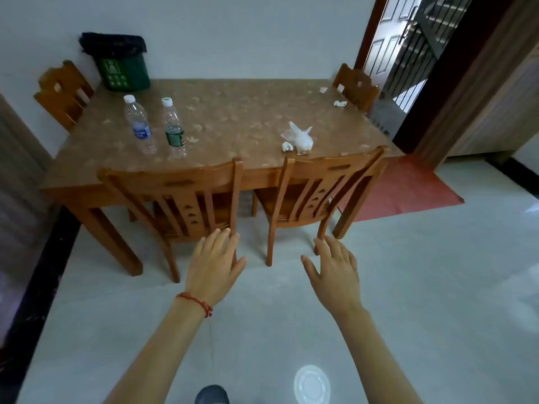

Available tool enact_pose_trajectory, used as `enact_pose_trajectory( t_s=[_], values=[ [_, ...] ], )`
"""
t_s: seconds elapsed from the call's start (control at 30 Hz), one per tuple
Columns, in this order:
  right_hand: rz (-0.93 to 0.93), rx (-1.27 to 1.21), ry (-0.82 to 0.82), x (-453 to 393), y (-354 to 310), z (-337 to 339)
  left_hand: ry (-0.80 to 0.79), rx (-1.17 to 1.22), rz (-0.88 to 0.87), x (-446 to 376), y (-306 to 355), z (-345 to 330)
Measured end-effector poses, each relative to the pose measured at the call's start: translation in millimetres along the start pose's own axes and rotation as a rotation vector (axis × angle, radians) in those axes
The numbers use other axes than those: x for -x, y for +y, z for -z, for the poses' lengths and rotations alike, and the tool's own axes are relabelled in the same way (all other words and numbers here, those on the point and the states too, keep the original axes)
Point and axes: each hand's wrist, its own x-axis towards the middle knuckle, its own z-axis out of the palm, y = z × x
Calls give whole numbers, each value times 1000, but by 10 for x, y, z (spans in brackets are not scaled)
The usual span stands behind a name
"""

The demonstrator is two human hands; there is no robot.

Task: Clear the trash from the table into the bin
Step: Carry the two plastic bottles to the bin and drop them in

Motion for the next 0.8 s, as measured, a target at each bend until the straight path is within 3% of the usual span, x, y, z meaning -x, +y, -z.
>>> enact_pose_trajectory(
  t_s=[0.43, 0.8],
  values=[
    [284, -76, -51, -659, -963, -416, 39, -44, 296, 93, -938, 129],
    [324, -122, -110, -1673, -2051, -871, 37, 35, 336, -774, -2064, 362]
  ],
)
